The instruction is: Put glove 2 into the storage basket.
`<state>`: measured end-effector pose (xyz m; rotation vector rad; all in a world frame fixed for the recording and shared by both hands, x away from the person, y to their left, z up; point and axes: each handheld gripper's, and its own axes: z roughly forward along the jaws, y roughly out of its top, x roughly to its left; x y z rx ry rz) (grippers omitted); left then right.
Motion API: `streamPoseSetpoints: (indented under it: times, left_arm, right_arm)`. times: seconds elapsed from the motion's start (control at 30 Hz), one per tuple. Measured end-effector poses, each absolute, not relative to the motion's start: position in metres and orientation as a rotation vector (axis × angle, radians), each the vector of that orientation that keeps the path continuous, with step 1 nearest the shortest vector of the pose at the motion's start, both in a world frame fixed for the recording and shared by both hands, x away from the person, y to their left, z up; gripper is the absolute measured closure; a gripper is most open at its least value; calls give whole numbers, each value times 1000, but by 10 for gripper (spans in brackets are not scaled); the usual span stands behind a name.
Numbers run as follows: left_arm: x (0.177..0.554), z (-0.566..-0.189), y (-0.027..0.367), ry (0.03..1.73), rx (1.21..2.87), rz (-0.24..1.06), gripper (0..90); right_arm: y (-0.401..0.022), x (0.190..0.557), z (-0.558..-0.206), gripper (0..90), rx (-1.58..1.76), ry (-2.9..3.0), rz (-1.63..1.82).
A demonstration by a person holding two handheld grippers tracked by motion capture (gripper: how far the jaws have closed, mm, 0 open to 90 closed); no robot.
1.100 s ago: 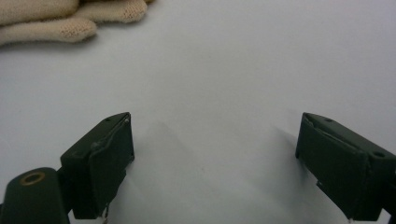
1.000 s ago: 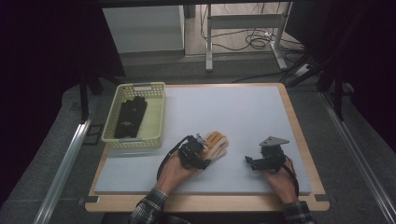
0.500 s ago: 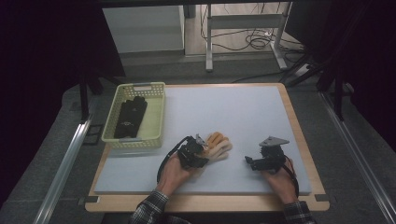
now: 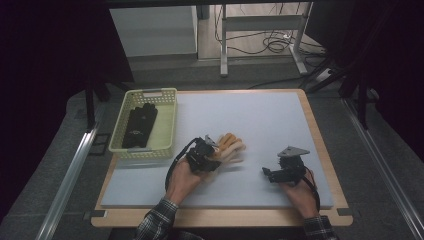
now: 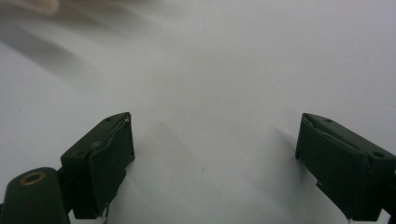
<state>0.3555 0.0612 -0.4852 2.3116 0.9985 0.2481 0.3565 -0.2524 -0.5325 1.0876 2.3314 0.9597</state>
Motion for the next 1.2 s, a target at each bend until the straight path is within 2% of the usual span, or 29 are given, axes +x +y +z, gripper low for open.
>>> streamPoseSetpoints:
  times: [0.63,1.2]
  left_arm:
    - [381,-444,91,1165,2241,343,630]
    - [406,-402,155,1348,2118,451,625]
  right_arm:
    - [-252,356,-533,109,1082,2332,958]
    - [-252,356,-533,109,1074,2328,954]
